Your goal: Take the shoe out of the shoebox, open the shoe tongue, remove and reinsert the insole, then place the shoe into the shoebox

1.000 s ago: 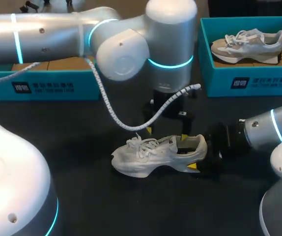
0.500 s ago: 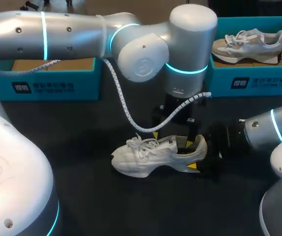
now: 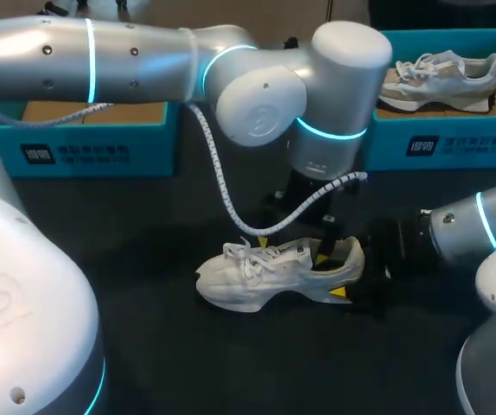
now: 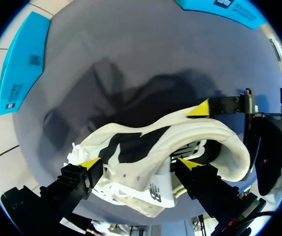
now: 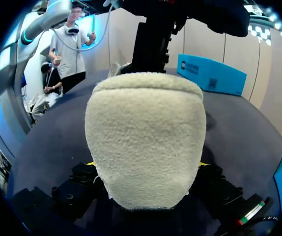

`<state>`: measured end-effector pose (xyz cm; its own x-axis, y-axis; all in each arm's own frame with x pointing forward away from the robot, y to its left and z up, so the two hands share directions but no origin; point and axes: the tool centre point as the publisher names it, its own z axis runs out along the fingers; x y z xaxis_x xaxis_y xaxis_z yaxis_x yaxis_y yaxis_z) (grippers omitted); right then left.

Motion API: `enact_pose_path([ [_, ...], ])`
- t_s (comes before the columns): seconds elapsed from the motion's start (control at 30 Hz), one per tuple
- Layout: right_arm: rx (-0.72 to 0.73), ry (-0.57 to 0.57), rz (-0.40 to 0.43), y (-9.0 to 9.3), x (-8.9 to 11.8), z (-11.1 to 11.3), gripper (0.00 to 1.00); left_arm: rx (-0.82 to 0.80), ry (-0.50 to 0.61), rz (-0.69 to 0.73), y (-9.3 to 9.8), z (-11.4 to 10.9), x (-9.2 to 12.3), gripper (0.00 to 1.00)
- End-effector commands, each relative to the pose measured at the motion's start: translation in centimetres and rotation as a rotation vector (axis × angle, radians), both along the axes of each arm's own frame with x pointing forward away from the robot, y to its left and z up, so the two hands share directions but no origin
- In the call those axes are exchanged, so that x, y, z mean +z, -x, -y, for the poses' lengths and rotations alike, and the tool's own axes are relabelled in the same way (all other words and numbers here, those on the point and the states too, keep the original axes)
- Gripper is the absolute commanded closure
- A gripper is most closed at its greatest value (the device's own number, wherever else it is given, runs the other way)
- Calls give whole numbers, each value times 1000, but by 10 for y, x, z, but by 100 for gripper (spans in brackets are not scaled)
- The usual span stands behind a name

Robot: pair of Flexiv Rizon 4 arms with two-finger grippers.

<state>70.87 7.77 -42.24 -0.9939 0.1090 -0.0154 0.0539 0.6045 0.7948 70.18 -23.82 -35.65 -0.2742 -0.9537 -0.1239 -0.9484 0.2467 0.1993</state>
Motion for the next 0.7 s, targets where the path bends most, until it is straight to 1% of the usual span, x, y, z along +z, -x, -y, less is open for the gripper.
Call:
enact_pose_path([
  [0.03, -2, 2, 3, 1, 0, -1, 100, 26, -23, -10, -3, -4, 4, 0],
  [0.23, -2, 2, 3, 1, 0, -1, 100, 78, -57, -17, 1, -19, 12, 0],
  [0.5, -2, 2, 3, 1, 0, -1, 100, 140, -39, -49, 5, -35, 29, 0],
  [0.7, -2, 2, 3, 1, 0, -1, 100, 165, -20, -71, 11, -41, 37, 0],
])
